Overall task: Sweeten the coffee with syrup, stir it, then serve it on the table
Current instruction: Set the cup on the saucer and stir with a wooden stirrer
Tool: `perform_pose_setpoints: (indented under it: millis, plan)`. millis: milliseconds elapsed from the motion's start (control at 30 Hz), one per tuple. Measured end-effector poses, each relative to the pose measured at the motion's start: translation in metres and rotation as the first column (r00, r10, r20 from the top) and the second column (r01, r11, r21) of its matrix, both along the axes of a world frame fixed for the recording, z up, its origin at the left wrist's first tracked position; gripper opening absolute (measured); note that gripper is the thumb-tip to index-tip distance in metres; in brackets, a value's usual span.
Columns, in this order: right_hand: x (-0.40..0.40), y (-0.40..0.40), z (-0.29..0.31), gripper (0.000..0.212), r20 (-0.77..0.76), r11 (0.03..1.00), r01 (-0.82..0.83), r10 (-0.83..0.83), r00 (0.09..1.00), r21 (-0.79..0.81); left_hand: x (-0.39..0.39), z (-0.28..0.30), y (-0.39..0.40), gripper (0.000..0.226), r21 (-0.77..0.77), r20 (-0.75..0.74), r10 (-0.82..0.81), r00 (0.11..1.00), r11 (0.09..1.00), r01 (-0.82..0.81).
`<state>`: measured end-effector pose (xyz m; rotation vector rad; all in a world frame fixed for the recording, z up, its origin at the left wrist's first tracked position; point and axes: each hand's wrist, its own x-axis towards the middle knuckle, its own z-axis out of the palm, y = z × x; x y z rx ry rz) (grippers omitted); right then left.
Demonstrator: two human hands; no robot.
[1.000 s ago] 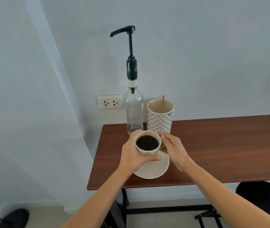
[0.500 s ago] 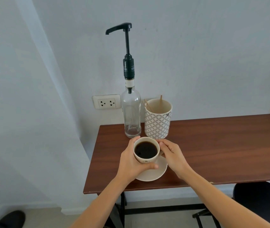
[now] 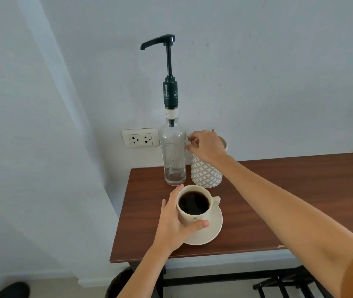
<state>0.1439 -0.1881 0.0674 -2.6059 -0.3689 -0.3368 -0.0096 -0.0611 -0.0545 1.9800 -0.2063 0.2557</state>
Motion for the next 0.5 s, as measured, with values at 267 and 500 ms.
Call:
perform_pose_setpoints:
  millis: [267, 500]
  plan:
    - [-0.021, -0.017, 0.012, 0.018, 0.188, 0.968, -0.033, -0.014, 0.982, 0.247, 0.002, -0.002, 0.002, 0.088, -0.002, -0.011, 0.006, 1.0, 1.0, -0.006]
    - [-0.112, -0.051, 0.05, 0.013, 0.326, 0.665, -0.185, -0.092, 0.941, 0.723, 0.002, -0.002, 0.003, 0.088, -0.014, 0.001, 0.003, 1.0, 1.0, -0.003]
